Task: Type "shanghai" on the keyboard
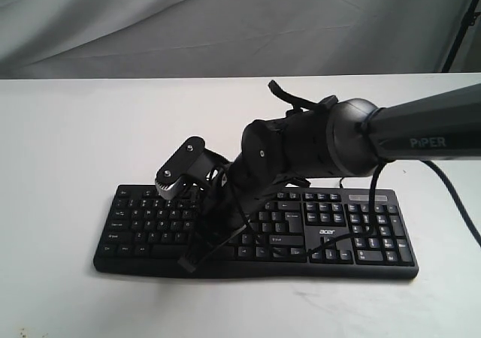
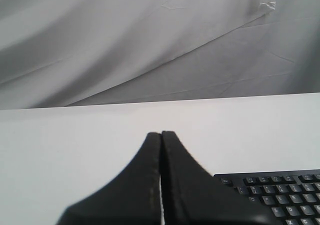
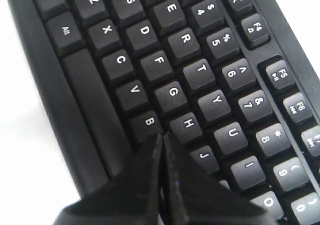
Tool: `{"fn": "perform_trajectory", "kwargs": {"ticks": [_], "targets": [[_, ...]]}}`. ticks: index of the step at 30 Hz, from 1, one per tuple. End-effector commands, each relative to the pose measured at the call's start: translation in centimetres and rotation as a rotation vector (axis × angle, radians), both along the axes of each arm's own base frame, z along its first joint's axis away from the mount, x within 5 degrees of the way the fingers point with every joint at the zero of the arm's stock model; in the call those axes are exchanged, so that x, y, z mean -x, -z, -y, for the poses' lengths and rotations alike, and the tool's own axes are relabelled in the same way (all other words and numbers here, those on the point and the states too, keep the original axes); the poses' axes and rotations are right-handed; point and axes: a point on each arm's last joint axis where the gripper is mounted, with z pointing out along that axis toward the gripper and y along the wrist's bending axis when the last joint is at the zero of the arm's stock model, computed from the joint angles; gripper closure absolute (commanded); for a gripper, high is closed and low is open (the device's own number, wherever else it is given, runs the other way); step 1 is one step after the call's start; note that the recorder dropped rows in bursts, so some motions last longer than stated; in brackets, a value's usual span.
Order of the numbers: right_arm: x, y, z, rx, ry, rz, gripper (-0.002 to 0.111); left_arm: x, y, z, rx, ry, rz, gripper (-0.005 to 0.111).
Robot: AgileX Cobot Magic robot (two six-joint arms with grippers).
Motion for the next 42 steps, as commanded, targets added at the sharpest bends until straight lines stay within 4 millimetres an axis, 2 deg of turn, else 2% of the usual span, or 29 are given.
{"fn": "perform_trajectory", "kwargs": {"ticks": [1,6,13,19,26,31,42], "targets": [[-0.2,-0.1,0.1,-0.007,0.004,0.020,0.108,0.0,0.0,0.0,0.002,0.006,0.007,0.107],[-0.3,0.0,0.1,-0.006,0.004,0.020,0.108,0.0,0.0,0.0,0.002,0.006,0.007,0.107],[-0.2,1.2,0.0,0.014,0.007,-0.002,0.108,0.0,0.0,0.0,0.002,0.006,0.007,0.107],[-0.3,-1.4,-0.1,-0.031,-0.005,0.055,0.108,0.0,0.0,0.0,0.002,0.006,0.007,0.107],[-1.2,-2.1,-1.1,-0.063,-0.007,0.089,0.108,0.0,0.0,0.0,0.002,0.006,0.007,0.107],[-2.0,-1.4,-2.6,-0.041,-0.033,0.055,0.108,0.0,0.0,0.0,0.002,0.006,0.007,0.107],[-2.0,-0.3,-2.7,-0.023,-0.047,0.033,0.108,0.0,0.0,0.0,0.002,0.006,0.007,0.107]]}}
